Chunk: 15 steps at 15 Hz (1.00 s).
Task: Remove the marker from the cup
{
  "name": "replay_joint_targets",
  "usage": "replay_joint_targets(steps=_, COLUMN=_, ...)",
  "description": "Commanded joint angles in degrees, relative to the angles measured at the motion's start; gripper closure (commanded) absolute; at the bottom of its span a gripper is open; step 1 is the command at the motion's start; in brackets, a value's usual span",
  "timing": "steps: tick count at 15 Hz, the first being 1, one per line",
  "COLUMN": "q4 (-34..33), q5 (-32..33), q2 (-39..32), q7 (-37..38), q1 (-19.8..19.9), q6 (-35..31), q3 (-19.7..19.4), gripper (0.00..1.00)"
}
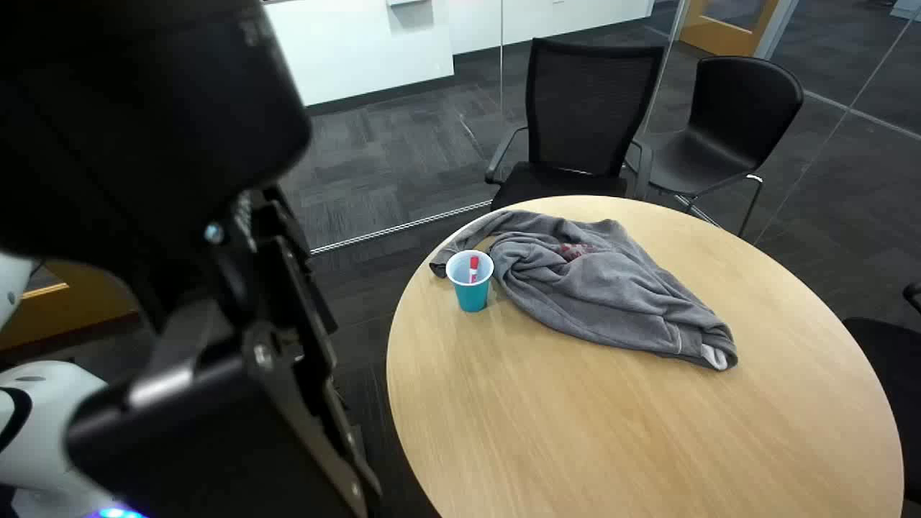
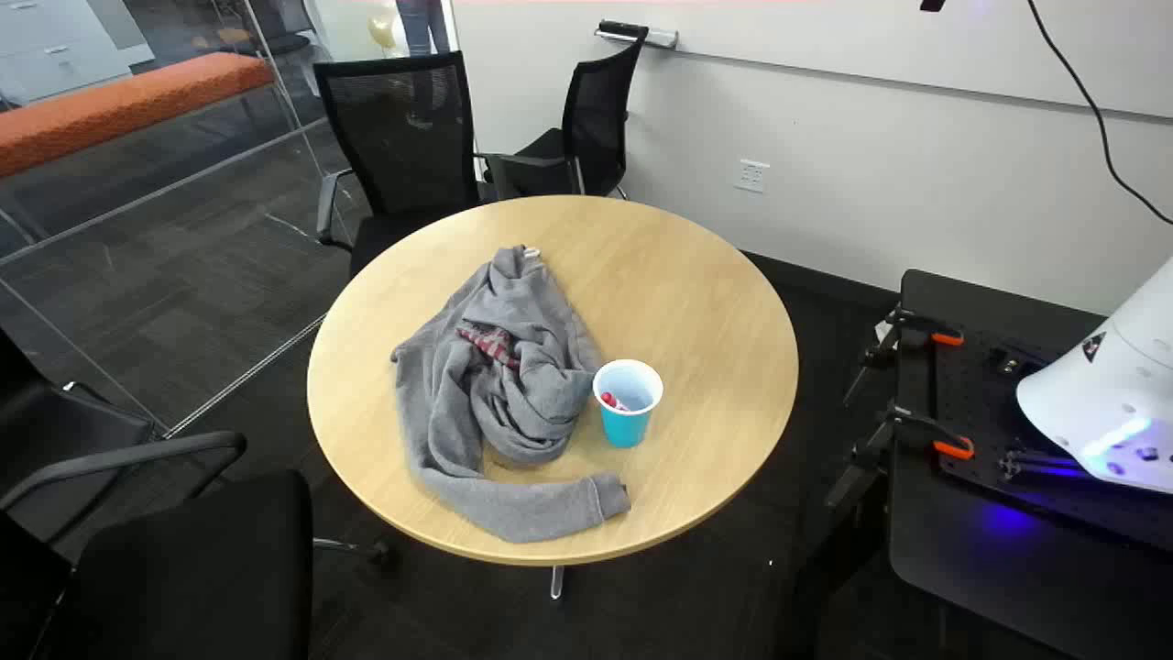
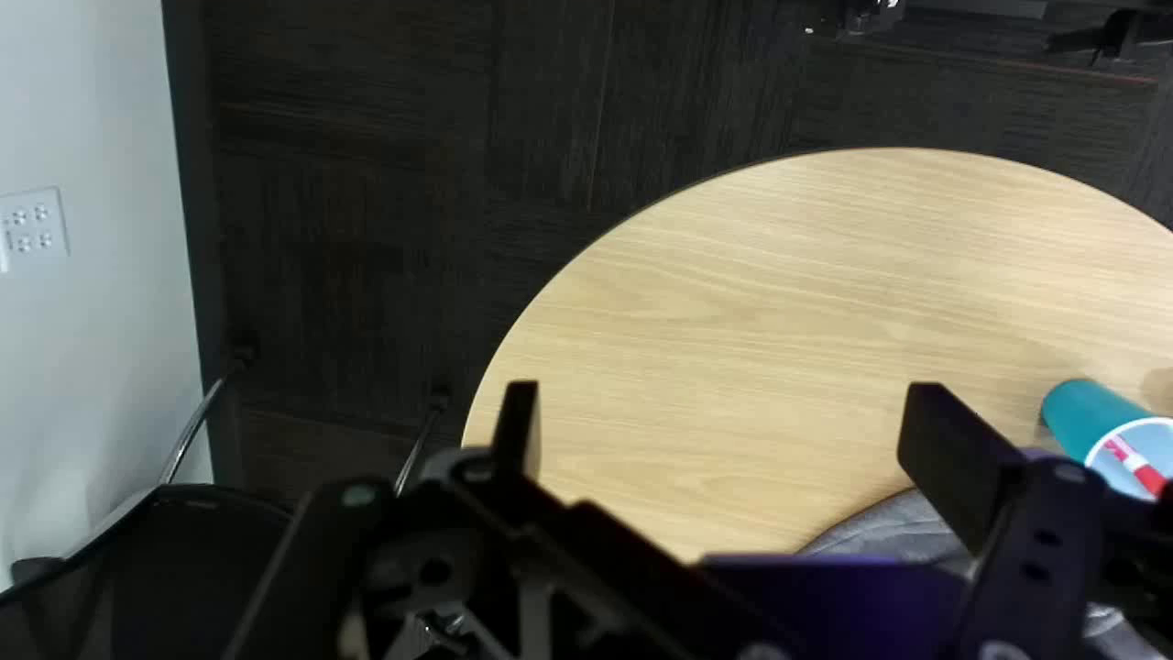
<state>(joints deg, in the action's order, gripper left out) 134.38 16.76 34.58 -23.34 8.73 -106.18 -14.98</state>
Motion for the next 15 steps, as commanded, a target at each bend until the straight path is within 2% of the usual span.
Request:
replay_joint_targets(steps=1, q4=-0.17, q5=0.02, q2=-0.03, q7=0.03, q1=-0.13, q6=0.19, q3=-0.07, gripper=0.0)
replay_joint_targets(steps=8, q4=0.0, q5=0.27, q2=0.15, q7=0.32, q1=-0.03, q6=0.18, q3=0.15, gripper=0.0)
replay_joint_targets(steps=15, q4=1.75, q5=1.14, q2=2.56, q7=5.16, q1=0.67, q6=-0.55, q3=2.15, gripper=0.0)
